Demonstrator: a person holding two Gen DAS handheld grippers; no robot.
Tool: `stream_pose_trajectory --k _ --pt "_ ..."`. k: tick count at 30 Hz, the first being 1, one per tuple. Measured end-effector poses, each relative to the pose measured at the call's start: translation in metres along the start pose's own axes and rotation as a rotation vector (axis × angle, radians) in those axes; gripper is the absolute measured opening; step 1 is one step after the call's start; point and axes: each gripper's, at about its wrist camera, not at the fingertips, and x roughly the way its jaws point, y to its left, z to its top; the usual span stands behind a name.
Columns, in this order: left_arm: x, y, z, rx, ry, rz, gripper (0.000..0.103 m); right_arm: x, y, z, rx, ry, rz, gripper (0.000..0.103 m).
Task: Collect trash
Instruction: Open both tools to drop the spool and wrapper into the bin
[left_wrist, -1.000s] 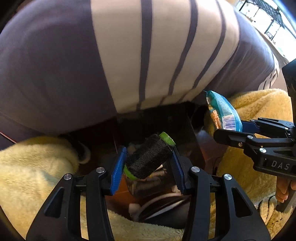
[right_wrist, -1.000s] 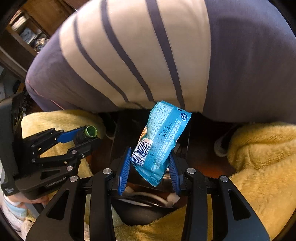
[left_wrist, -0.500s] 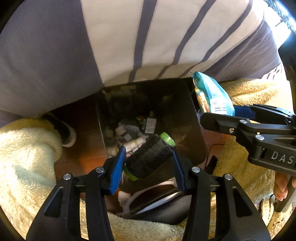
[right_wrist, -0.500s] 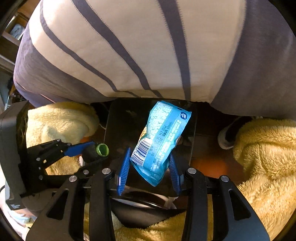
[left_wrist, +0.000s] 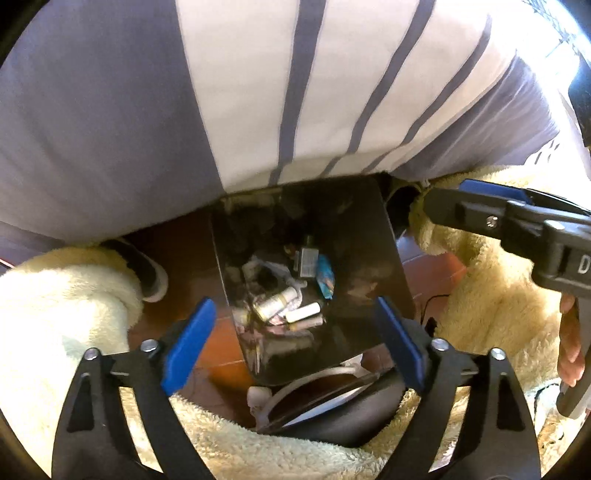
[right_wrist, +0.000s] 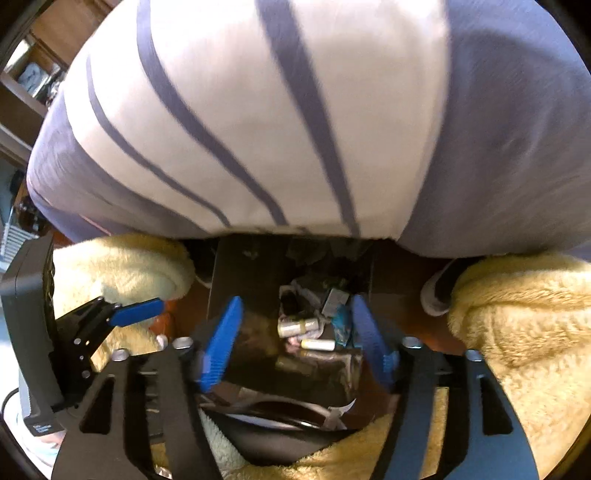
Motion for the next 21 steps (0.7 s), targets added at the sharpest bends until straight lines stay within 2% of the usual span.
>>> stream_pose_trajectory --k 1,3,4,13,21 --pt "-0.007 -0.001 0.001 0.001 -0.019 0.005 0.093 -0.007 -0.001 0.001 0.001 -0.027 -0.008 0.088" --pt "-0.019 -0.002 0.003 0.001 -0.050 0.007 0.095 -0.023 -0.001 0.002 -0.012 -0.086 -0.037 0.097" --pt "-0.024 -0.002 0.004 0.000 -0.064 0.007 0.095 -0.028 0.000 0.001 -0.021 -0.105 -0.047 0.099" --pt "-0.095 -0.008 0.022 0.028 -0.240 0.053 0.095 -0.088 0.003 0.005 -0.058 -0.276 -0.071 0.099" --pt "-0.143 -0.007 0.048 0.045 -0.364 0.105 0.095 -0.123 0.006 0.033 -0.090 -0.393 -0.093 0.099"
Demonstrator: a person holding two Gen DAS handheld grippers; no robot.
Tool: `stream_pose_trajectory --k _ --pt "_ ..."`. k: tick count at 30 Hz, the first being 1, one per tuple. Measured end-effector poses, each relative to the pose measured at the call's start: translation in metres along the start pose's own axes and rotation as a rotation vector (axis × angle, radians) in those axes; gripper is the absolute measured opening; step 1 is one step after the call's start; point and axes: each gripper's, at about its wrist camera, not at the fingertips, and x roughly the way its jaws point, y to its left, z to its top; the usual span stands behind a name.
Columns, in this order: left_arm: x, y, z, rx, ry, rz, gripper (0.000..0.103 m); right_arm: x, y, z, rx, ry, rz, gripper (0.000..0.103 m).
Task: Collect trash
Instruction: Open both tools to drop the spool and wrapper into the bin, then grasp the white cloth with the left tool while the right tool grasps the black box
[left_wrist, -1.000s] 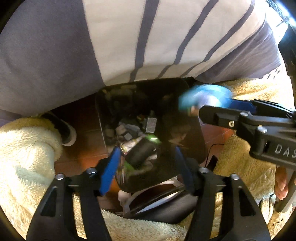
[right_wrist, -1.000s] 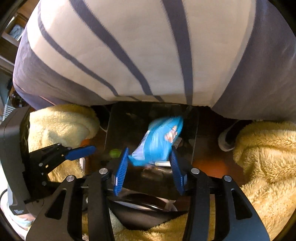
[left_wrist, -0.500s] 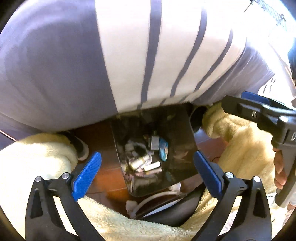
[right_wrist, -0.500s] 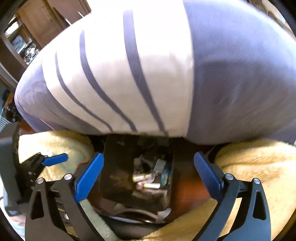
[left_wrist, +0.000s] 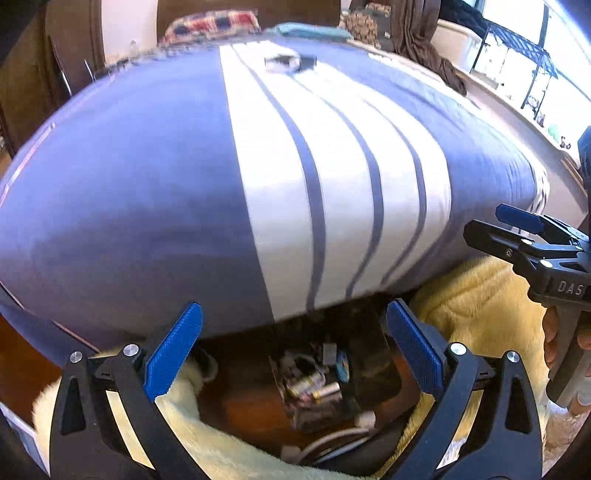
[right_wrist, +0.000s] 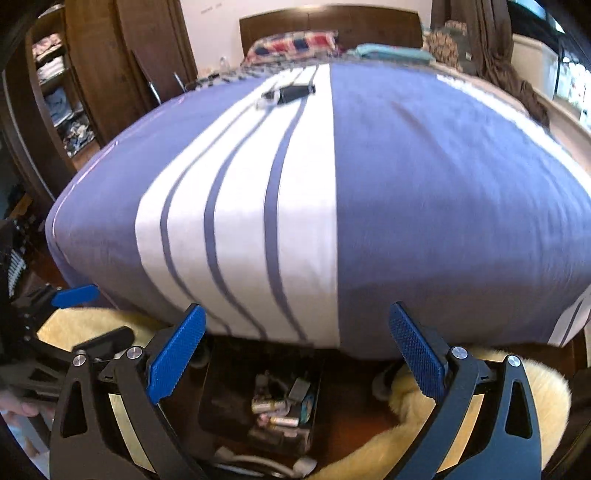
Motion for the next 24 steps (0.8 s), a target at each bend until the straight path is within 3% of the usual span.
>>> stream_pose_trajectory --k 6,12,24 --pt "-0.006 0.009 0.033 0.008 -0.064 0.034 0.095 -0.002 0.002 0.034 -0.014 -0.082 0.008 0.099" --pt "0.001 0.021 0.075 0.028 -0.088 0.066 0.095 0.005 0.007 0.073 -0.053 -0.110 -0.017 0.099" --pt "0.049 0.050 0.146 0.011 -0.089 0.091 0.095 0.060 -0.017 0.146 -0.022 -0.079 -0.073 0.099"
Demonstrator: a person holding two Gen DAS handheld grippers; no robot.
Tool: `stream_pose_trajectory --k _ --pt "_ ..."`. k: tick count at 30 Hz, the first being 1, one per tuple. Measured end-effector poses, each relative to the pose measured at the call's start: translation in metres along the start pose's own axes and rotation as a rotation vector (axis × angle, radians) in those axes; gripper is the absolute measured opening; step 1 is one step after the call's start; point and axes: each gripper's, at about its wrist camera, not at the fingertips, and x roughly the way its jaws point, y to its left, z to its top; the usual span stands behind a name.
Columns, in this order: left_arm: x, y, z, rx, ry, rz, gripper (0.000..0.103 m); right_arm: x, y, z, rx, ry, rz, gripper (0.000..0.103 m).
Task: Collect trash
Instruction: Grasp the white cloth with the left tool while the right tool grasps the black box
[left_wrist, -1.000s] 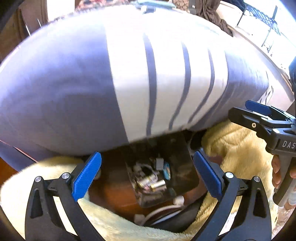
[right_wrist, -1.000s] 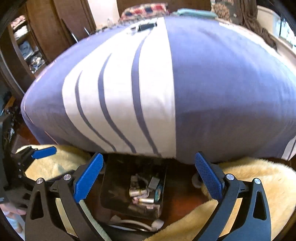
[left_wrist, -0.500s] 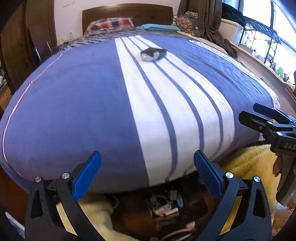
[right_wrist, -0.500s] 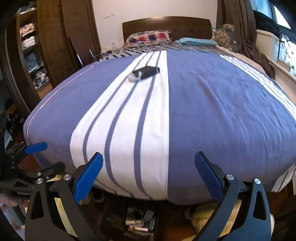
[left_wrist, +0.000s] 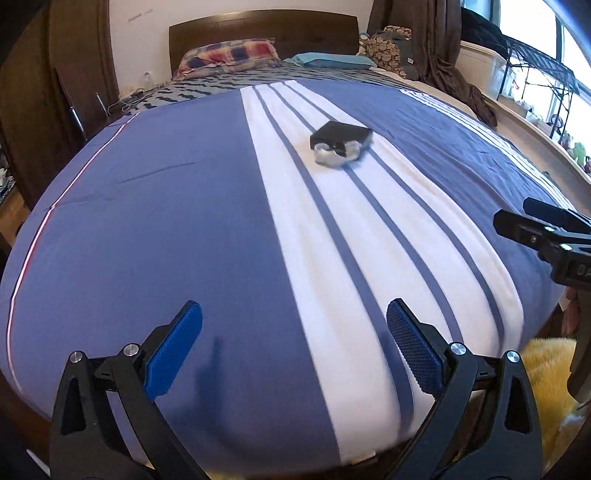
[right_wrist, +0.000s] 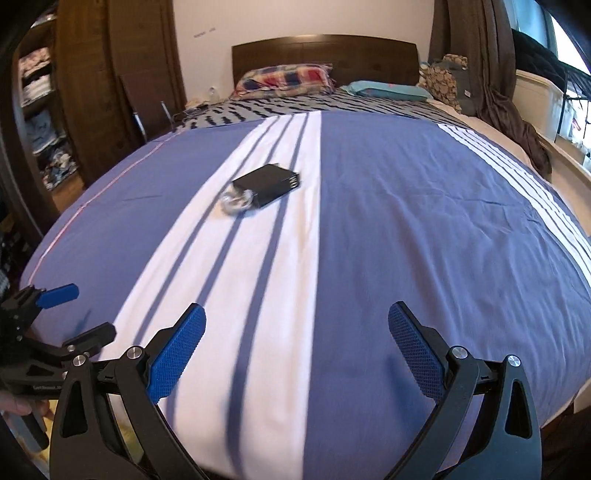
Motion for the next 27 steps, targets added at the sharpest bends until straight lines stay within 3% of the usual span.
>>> stream_pose_trajectory --k 8,11,13,20,23,26,27 --pt "0.053 0.003 0.062 -0.035 -0.032 -0.009 0.094 0.050 -0.019 0.037 0.059 0.025 -0.031 0.099" --pt "0.070 0.002 0.083 -0.036 -0.045 -0.005 0.087 0.058 -0.023 0.046 0.066 0.021 -0.038 0.099" --pt "0.081 -0.002 0.095 -0.023 -0.043 -0.013 0.081 0.063 -0.028 0.052 0.078 0.017 -0.040 0.099" --pt "0.116 -0.020 0.118 0.061 -0.015 -0.050 0.075 0.076 -0.041 0.067 0.106 0.014 -0.041 0.099" --pt "0.134 -0.023 0.123 0.084 0.022 -0.071 0.068 0.080 -0.046 0.072 0.111 0.017 -0.050 0.099" --pt "0.142 -0.024 0.128 0.083 0.034 -0.083 0.050 0.084 -0.049 0.076 0.109 0.020 -0.056 0.099" --pt "0.144 -0.024 0.131 0.084 0.037 -0.087 0.039 0.086 -0.049 0.078 0.108 0.021 -0.058 0.099"
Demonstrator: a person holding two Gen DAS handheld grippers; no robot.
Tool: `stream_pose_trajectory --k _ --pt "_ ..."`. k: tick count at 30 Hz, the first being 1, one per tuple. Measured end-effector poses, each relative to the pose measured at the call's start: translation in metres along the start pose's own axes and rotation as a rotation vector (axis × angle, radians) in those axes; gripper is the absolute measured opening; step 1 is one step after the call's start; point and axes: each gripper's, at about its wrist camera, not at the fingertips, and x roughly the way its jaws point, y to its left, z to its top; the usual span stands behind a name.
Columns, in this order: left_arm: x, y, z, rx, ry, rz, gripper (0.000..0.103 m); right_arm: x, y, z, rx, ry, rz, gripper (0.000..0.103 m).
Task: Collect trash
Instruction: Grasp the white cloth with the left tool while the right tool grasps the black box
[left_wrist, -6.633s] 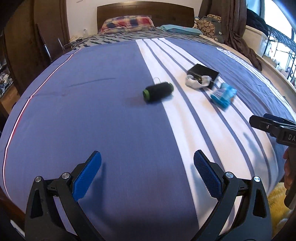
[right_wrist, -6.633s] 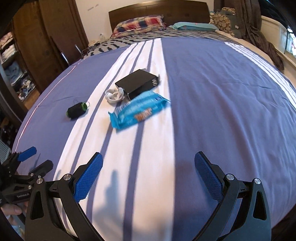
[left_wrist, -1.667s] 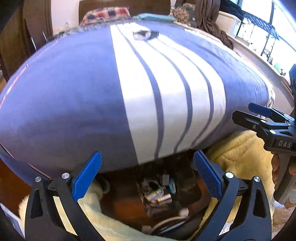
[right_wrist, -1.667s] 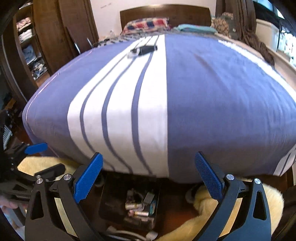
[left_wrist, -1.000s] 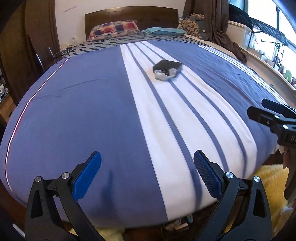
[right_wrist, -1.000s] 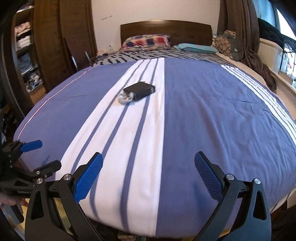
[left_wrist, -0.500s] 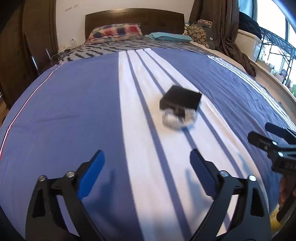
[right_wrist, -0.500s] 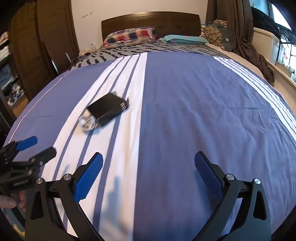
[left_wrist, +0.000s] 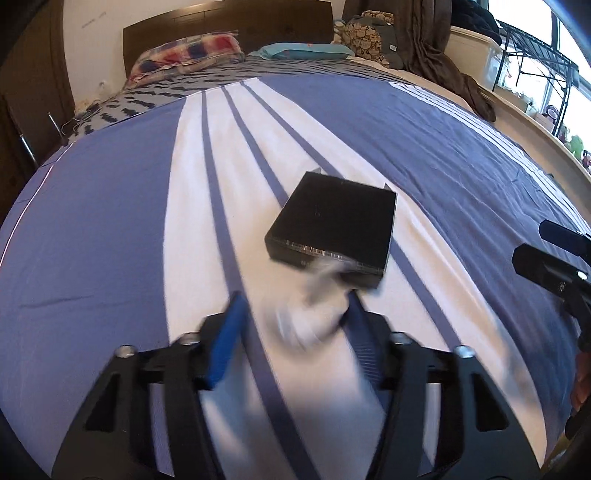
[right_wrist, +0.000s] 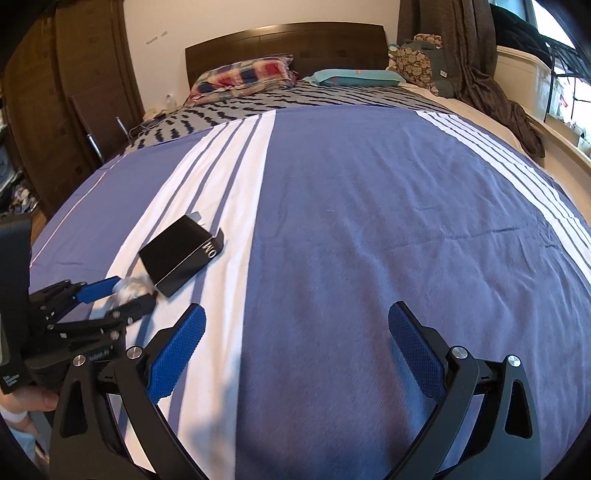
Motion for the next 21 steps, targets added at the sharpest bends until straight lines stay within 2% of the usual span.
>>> stream_pose_trajectory --k 1,2,3,4,8,16,21 --pt "0.001 0.000 0.001 0.001 0.003 -0.003 0.029 0.001 0.000 0.001 -0.001 0.000 0.000 0.099" --pt "0.002 0.001 0.002 0.001 0.006 -0.005 0.025 0.002 0.001 0.002 -0.003 -0.001 0.002 0.099" --pt "0.003 0.001 0.002 0.004 0.010 -0.008 0.016 0.003 0.002 0.005 -0.004 -0.002 0.005 0.099" --pt "0.002 0.002 0.002 0.007 0.012 -0.008 0.013 0.005 0.005 0.007 -0.008 -0.005 0.012 0.099" --pt "-0.003 0.012 -0.004 0.002 0.013 -0.020 0.012 0.015 0.023 0.017 -0.054 -0.008 0.043 0.099" --pt "-0.013 0.055 -0.010 -0.042 0.017 0.077 0.012 0.037 0.078 0.037 -0.200 -0.011 0.133 0.099" --pt "-0.020 0.084 -0.010 -0.084 0.018 0.106 0.012 0.062 0.105 0.043 -0.307 0.023 0.139 0.099"
